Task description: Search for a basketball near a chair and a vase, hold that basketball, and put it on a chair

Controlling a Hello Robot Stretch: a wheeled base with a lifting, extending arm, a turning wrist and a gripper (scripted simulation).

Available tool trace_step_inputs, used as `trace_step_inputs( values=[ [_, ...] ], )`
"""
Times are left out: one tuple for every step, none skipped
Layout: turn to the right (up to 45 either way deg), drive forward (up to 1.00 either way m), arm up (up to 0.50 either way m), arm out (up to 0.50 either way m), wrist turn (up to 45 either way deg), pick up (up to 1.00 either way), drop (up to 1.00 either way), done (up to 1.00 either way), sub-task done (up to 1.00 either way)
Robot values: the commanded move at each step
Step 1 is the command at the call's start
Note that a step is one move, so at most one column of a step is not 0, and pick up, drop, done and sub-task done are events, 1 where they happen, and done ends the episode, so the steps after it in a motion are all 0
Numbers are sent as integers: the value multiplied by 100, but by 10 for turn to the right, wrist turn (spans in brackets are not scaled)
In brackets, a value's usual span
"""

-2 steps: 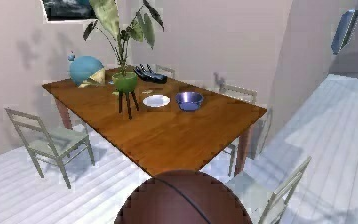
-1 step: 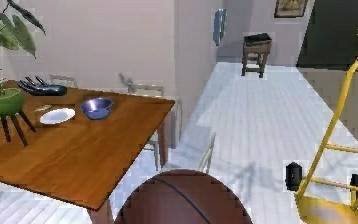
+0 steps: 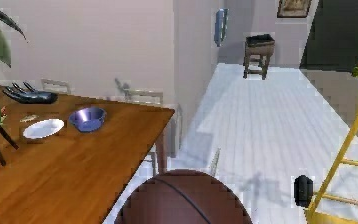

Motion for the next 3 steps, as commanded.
trace_step_inputs(
  values=[
    [210,0,0,0,0,0,0,0,0],
    [-150,0,0,0,0,0,0,0,0],
    [120,0,0,0,0,0,0,0,0]
  ],
)
